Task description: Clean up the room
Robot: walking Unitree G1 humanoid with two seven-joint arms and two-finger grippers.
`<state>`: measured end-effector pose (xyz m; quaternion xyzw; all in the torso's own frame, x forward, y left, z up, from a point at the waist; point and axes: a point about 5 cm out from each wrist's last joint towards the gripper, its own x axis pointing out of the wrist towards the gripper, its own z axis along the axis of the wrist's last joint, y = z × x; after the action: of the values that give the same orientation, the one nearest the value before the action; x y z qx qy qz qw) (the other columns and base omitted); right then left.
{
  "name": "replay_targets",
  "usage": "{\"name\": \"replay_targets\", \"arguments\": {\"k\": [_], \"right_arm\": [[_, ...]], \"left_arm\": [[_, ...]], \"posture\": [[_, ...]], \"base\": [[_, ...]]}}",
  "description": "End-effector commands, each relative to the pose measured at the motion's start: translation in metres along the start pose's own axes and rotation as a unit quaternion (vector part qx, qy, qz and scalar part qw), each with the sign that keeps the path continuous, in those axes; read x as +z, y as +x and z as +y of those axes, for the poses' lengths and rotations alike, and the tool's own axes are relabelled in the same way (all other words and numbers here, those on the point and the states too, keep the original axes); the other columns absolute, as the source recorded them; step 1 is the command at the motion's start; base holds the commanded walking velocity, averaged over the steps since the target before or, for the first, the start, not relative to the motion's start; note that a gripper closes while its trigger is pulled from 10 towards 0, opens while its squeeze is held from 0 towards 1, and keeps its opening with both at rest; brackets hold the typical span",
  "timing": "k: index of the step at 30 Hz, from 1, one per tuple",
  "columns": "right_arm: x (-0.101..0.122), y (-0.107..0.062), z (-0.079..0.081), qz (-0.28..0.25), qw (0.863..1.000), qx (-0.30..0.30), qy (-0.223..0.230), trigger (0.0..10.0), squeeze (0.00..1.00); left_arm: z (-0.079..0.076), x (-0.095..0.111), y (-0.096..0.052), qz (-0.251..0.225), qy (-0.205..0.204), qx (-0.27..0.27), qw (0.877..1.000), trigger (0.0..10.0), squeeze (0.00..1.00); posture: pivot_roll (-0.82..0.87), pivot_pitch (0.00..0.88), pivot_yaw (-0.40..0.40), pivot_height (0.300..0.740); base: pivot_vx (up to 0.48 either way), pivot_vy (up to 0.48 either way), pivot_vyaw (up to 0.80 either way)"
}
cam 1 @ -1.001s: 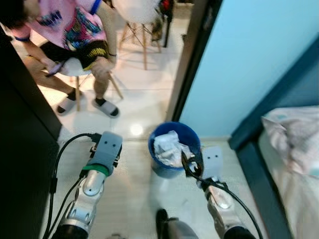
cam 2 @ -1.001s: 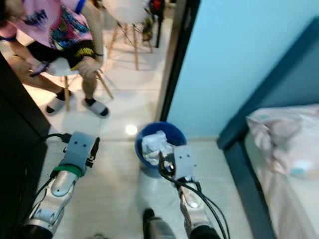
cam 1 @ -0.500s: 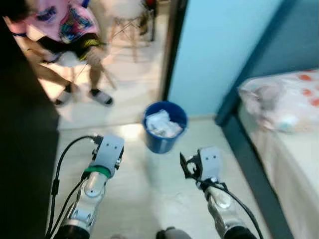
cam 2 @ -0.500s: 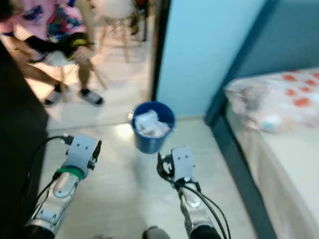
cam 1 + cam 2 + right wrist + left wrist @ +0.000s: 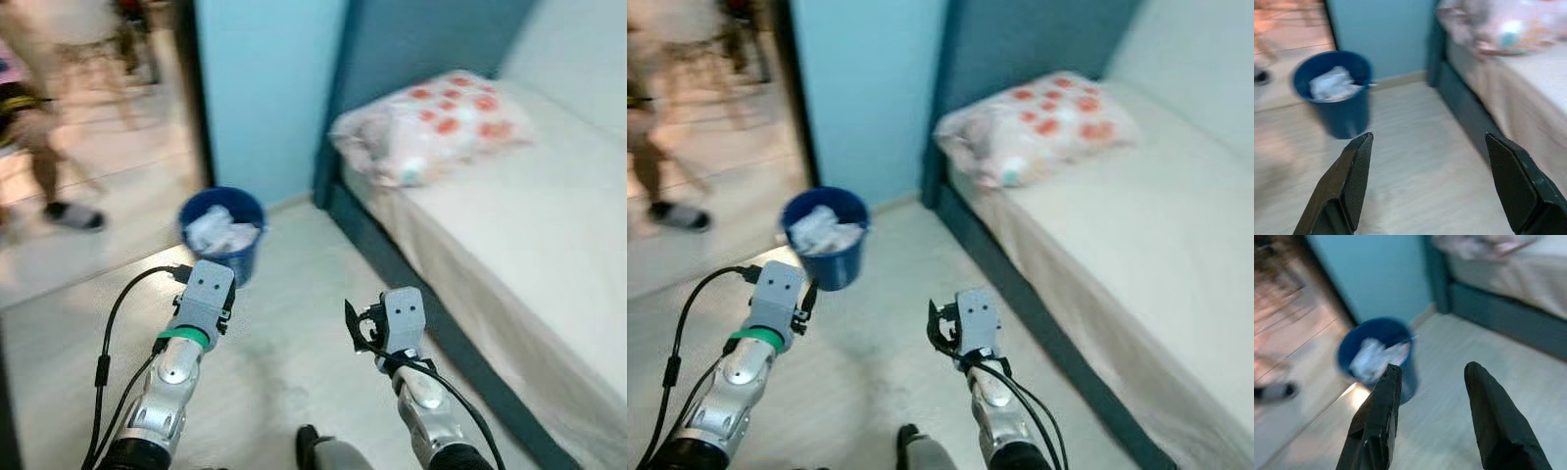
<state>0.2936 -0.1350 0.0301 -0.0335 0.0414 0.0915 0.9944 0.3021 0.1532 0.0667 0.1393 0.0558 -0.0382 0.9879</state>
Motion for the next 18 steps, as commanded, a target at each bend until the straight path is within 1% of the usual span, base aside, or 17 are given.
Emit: {"name": "replay_targets", "arguments": {"k": [1, 2, 8, 13, 15, 18], "right_arm": [[-0.003, -0.002, 0.000, 0.007, 1.000, -0.001, -0.002, 10.0, 0.00], [-0.002, -0.002, 0.000, 0.004, 1.000, -0.002, -0.003, 10.0, 0.00], [0.001, -0.001, -0.001, -0.003, 1.000, -0.006, -0.004, 10.0, 0.00], [0.001, -0.001, -0.001, -0.005, 1.000, -0.007, -0.004, 10.0, 0.00], [0.001, -0.001, -0.002, -0.005, 1.000, -0.008, -0.004, 10.0, 0.00], [0.001, -0.001, -0.002, -0.005, 1.000, -0.009, -0.004, 10.0, 0.00]], "left_arm": [[-0.004, -0.008, -0.002, 0.017, -0.010, -0.013, 1.000, 10.0, 0.00], [-0.005, -0.007, -0.002, 0.013, -0.012, -0.022, 1.000, 10.0, 0.00], [-0.009, -0.002, 0.000, 0.003, -0.015, -0.035, 0.999, 10.0, 0.00], [-0.010, 0.000, 0.002, 0.000, -0.016, -0.036, 0.999, 10.0, 0.00], [-0.011, 0.005, 0.005, -0.007, -0.021, -0.032, 0.999, 10.0, 0.00], [-0.011, 0.007, 0.005, -0.008, -0.023, -0.031, 0.999, 10.0, 0.00]], "posture": [[-0.07, 0.088, 0.010, 0.740], [-0.08, 0.087, 0.014, 0.740], [-0.09, 0.089, 0.016, 0.740], [-0.09, 0.090, 0.016, 0.740], [-0.09, 0.090, 0.014, 0.740], [-0.09, 0.090, 0.014, 0.740]], "base": [[0.000, 0.000, -0.80], [0.000, 0.000, -0.80], [0.000, 0.000, -0.80], [0.000, 0.000, -0.80], [0.000, 0.000, -0.80], [0.000, 0.000, -0.80]]}}
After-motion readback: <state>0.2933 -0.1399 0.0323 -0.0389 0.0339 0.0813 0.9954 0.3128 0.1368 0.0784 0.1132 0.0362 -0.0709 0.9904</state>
